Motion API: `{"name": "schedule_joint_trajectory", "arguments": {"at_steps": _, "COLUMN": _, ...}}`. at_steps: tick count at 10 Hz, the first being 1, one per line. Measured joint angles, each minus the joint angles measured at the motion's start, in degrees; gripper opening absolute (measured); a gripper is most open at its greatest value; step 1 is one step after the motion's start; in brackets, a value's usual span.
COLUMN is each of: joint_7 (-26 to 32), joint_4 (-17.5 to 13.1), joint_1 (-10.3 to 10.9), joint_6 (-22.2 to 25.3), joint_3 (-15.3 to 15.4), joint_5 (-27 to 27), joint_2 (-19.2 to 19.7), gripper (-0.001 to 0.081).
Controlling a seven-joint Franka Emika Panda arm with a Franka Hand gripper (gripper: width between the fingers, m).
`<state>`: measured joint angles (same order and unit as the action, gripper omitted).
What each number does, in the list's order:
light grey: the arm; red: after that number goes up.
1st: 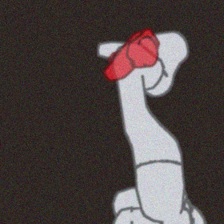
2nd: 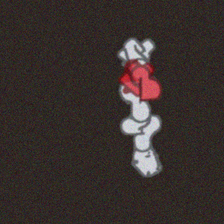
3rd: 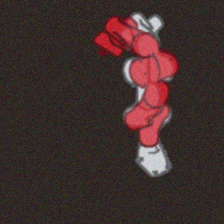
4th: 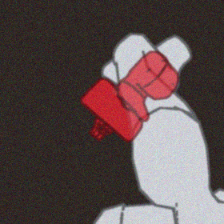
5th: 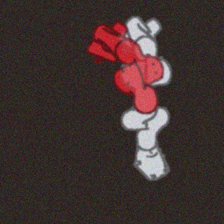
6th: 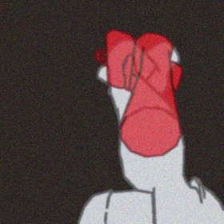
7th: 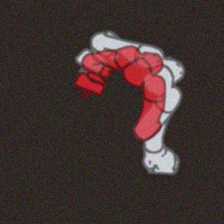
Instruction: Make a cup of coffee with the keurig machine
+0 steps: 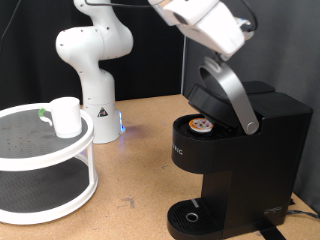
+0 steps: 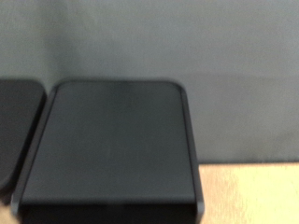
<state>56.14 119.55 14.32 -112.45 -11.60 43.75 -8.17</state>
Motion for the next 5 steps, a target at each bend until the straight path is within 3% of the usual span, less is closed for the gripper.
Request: {"name": "schedule_joint_trajectory", "arguments": {"at_steps": 5, "joint_7": 1.4, "joint_4": 0.8, "joint_1": -1.4, "joint_6": 0.6, "joint_3": -1.2, "joint_5": -4.6, "joint_2": 0.5, "gripper": 0.0}}
